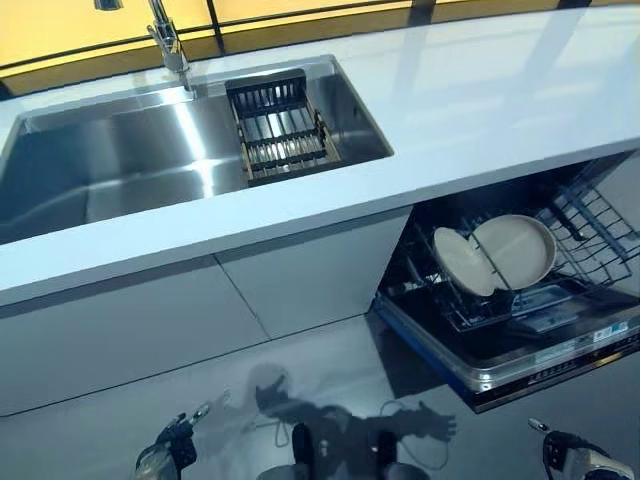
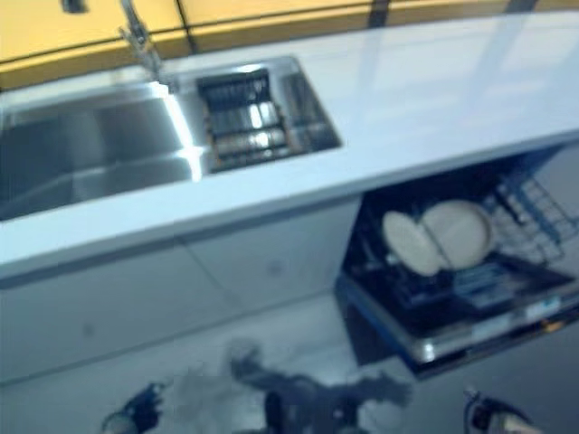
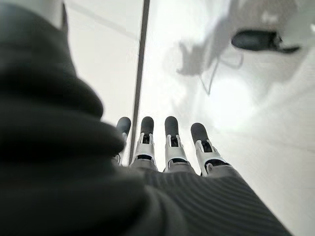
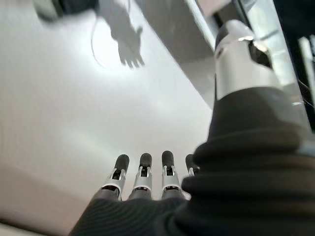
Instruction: Take plates into dishwasher
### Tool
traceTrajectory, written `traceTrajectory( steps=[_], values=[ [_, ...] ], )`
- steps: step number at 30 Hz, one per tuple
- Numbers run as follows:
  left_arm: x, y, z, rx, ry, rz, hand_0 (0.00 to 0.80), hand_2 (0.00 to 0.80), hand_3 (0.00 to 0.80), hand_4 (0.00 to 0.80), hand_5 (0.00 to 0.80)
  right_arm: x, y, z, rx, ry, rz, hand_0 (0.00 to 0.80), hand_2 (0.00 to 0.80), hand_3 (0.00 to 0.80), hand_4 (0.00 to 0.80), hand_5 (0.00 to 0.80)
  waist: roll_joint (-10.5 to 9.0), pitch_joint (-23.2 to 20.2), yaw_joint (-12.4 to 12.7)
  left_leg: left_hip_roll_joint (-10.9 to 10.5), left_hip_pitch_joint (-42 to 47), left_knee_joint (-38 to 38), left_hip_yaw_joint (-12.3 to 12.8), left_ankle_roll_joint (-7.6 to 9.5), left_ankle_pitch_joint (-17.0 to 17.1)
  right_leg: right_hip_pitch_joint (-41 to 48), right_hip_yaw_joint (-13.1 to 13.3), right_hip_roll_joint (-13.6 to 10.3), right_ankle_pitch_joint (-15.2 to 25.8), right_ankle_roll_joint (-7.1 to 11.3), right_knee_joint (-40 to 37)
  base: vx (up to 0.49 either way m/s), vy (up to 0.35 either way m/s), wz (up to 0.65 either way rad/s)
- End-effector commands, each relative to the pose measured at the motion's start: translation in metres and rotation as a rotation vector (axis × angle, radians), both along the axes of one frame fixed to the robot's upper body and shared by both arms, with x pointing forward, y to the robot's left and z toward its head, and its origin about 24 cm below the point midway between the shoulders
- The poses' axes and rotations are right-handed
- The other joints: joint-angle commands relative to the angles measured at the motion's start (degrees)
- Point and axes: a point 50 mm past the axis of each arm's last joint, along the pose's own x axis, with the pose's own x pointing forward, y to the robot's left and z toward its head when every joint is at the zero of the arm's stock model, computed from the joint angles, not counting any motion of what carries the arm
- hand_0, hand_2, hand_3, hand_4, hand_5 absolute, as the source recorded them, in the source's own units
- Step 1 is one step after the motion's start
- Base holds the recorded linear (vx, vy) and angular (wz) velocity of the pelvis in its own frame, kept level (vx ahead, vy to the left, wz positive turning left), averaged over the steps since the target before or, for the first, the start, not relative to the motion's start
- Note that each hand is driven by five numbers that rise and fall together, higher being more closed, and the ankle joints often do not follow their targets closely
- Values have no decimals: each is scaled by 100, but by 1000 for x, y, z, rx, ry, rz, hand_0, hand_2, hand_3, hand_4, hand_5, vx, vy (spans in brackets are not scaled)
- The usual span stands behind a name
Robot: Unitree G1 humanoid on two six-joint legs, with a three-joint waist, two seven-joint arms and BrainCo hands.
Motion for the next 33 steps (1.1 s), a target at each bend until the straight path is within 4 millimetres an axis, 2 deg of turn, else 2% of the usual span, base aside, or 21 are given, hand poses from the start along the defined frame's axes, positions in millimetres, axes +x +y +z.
traceTrajectory(
  steps=[1, 4, 7, 12, 16, 18, 21, 24, 25, 28, 33],
  values=[
    [7, -5, 0, -27, -40, 54, 0, 0, 0, 0, 0, -6, 0, -4, 22, -34, -94, 0, 0, 0, 0, 0, -102, -259, 171, 58, 134, 566, -333, 314, -954, 34, 91, 354, 14, 1, 146, -20, -249, 8],
    [11, -14, -2, -39, -40, 14, 0, 0, 0, 0, 0, -13, 6, -11, 49, -35, -142, 0, 0, 0, 0, 0, -100, -299, 150, 76, 202, 334, -385, 222, -814, 96, 40, 414, -47, -38, 101, -26, -190, 6],
    [16, -19, -1, -53, -58, 4, 0, 0, 0, 0, 0, -9, 7, -9, 43, -52, -155, 0, 0, 0, 0, 0, -2, -224, 118, 72, 232, 142, -419, 166, -701, 0, -58, 429, -141, -66, 260, -64, -104, 6],
    [12, -17, -2, -52, -59, 11, 0, 0, 0, 0, 0, -3, 4, -5, 27, -71, -168, 0, 0, 0, 0, 0, 99, -132, 130, 82, 253, 105, -362, 148, -665, -58, -262, 402, -301, -115, 474, -13, -85, 1],
    [12, -15, 0, -64, -74, 14, 0, 0, 0, 0, 0, 6, 0, 1, 72, -168, -228, 0, 0, 0, 0, 0, 230, -22, 153, 17, 125, 166, -492, 142, -660, -155, -243, 402, -380, -174, 576, -8, -59, 2],
    [13, -15, 1, -74, -101, 35, 0, 0, 0, 0, 0, 18, 1, 6, 161, -297, -318, 0, 0, 0, 0, 0, 337, 79, 153, -61, -48, 325, -612, 146, -679, -315, -162, 385, -475, -222, 769, -15, -9, 6],
    [20, -19, 2, -96, -130, 46, 0, 0, 0, 0, 0, 38, -5, 22, 230, -491, -445, 0, 0, 0, 0, 0, 532, 276, 144, -109, -374, 687, -547, 106, -708, -578, -243, 297, -625, -291, 1090, -52, 14, 2],
    [23, -27, 1, -122, -151, 45, 0, 0, 0, 0, 0, 76, -6, 49, 284, -749, -539, 0, 0, 0, 0, 0, 747, 500, 146, -161, -718, 1108, -511, 87, -735, -861, -277, 204, -758, -390, 1470, -32, 17, 3],
    [24, -27, 1, -124, -153, 45, 0, 0, 0, 0, 0, 78, -6, 51, 287, -761, -544, 0, 0, 0, 0, 0, 754, 510, 142, -164, -751, 1151, -511, 87, -748, -895, -277, 196, -778, -395, 1517, -26, 21, -5],
    [27, -36, 0, -149, -172, 47, 0, 0, 0, 0, 0, 113, -7, 84, 355, -1004, -579, 0, 0, 0, 0, 0, 905, 669, 172, -224, -1062, 1639, -427, 88, -855, -1227, -362, 76, -1006, -502, 2076, -31, 30, -4],
    [28, -50, -3, -174, -166, 30, 0, 0, 0, 0, 0, 144, -8, 125, 486, -1285, -578, 0, 0, 0, 0, 0, 1030, 729, 280, -347, -1427, 2471, -458, 132, -1157, -1599, -433, -162, -1411, -637, 3035, -1, 32, 4]
  ],
)
